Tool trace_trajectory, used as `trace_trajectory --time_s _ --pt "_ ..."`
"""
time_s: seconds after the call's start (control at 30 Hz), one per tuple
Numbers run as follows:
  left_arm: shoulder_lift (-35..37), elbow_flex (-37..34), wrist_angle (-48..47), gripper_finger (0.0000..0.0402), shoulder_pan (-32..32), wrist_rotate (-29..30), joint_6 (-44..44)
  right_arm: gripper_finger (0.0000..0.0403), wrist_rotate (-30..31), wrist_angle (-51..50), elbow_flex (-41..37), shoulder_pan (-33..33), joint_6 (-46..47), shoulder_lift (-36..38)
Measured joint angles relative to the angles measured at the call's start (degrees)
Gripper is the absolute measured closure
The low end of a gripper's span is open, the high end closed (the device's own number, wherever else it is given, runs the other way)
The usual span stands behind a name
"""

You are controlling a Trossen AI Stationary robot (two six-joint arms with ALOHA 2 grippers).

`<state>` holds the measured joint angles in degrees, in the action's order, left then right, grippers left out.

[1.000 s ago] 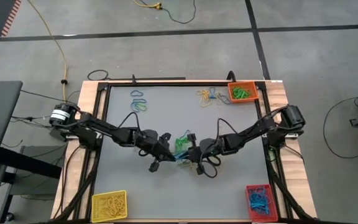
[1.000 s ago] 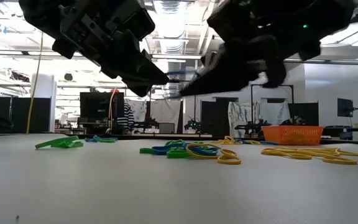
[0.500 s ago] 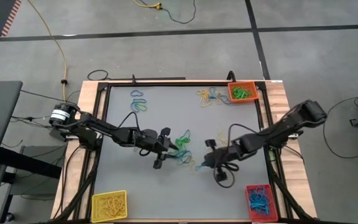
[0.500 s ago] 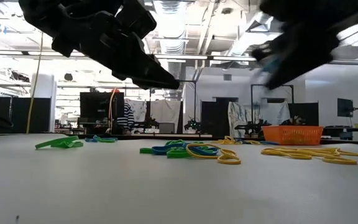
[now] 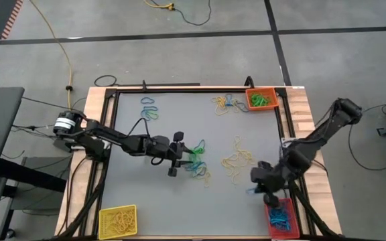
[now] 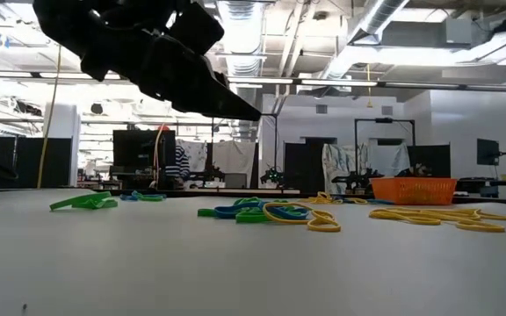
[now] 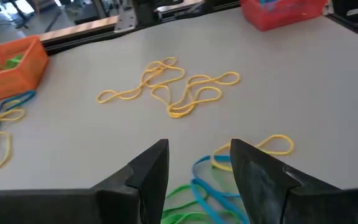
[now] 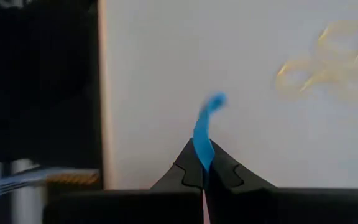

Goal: Sort rubber bands into baskets
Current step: Put the blue rubber band into the red bin

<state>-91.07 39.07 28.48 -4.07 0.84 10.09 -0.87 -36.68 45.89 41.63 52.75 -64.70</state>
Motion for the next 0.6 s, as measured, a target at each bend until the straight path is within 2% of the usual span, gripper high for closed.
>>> trace_trajectory --time_s 0.17,0.37,0.5,0.6 --pt "0.0 0.0 1.68 0.0239 2.33 0.0 0.02 0.0382 -4.46 -0.58 0.0 8.34 17.49 0.27" --pt "0.0 0.0 3.71 0.0239 4.88 0.07 0.02 0.0378 -5.56 -0.42 0.0 18.34 37.79 -0.27" --pt "0.0 0.0 4.1 0.0239 5.79 0.07 -0.01 0.0378 -5.51 0.32 -0.29 23.26 47.34 -0.29" --pt "0.0 0.0 4.24 0.0239 6.13 0.07 -0.02 0.0379 -5.53 3.02 -1.15 25.09 51.12 -1.16"
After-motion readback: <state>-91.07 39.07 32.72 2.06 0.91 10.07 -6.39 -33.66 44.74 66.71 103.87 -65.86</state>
